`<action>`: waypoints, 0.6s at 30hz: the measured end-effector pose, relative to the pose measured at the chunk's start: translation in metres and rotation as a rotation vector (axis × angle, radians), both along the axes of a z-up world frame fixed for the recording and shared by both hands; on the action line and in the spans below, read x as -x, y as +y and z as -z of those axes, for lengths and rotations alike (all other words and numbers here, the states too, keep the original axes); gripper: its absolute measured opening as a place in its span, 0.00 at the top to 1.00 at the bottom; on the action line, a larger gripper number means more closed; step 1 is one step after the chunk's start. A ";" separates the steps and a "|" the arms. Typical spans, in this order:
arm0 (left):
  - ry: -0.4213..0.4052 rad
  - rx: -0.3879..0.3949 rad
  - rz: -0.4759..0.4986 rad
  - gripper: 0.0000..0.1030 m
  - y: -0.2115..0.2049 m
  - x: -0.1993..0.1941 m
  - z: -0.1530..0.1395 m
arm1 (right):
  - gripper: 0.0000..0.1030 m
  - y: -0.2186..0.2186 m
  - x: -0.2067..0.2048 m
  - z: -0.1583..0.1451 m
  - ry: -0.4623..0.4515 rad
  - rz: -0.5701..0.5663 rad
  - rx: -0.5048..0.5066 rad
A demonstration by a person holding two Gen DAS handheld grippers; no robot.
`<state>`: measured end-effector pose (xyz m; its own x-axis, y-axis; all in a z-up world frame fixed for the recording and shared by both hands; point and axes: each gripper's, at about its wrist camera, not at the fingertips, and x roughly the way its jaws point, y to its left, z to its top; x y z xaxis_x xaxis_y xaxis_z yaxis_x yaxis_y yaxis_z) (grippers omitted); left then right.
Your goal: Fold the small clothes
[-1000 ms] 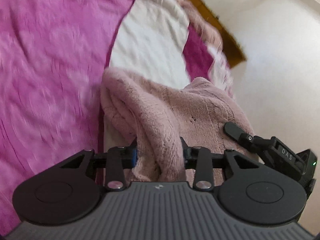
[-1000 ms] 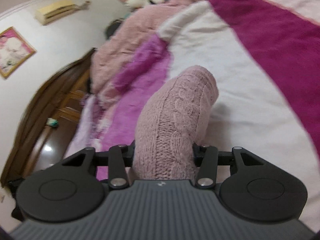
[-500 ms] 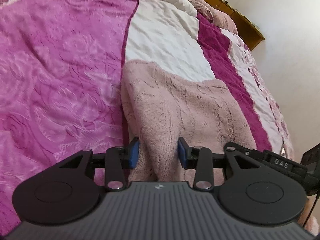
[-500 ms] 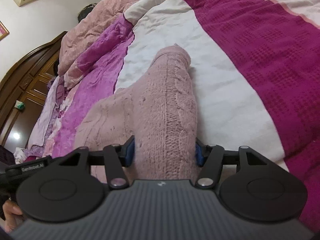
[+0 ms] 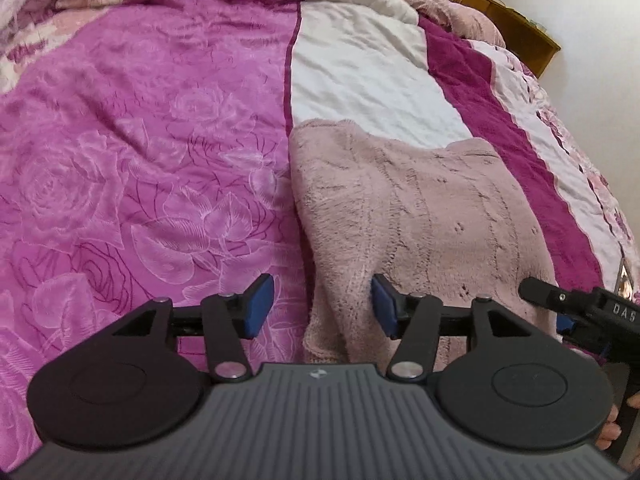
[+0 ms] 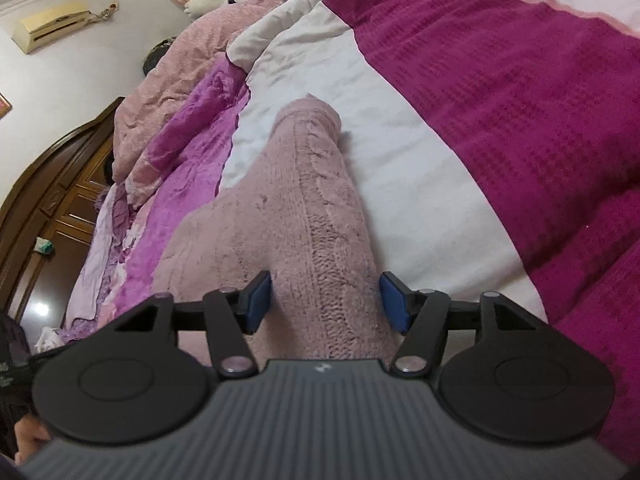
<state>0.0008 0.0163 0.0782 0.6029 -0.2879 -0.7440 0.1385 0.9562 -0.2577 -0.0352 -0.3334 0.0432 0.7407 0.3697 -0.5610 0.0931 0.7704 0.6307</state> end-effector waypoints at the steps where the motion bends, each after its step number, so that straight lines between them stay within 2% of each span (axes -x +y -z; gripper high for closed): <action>1: -0.013 -0.018 0.004 0.40 -0.002 0.005 -0.004 | 0.40 0.002 0.003 -0.005 -0.010 -0.005 0.027; 4: -0.039 -0.057 0.017 0.38 -0.009 0.022 -0.012 | 0.40 0.007 0.010 -0.020 -0.019 -0.022 0.097; 6: -0.038 -0.069 0.017 0.28 -0.013 0.033 -0.013 | 0.38 0.010 0.018 -0.028 -0.017 -0.037 0.140; 9: -0.028 -0.085 0.010 0.26 -0.020 0.048 -0.007 | 0.34 0.015 0.029 -0.035 -0.003 -0.065 0.214; 16: 0.086 -0.110 -0.003 0.25 -0.038 0.059 0.025 | 0.34 0.040 0.058 -0.030 0.030 -0.158 0.470; 18: 0.102 -0.127 -0.004 0.25 -0.043 0.060 0.032 | 0.35 0.045 0.062 -0.024 0.026 -0.179 0.507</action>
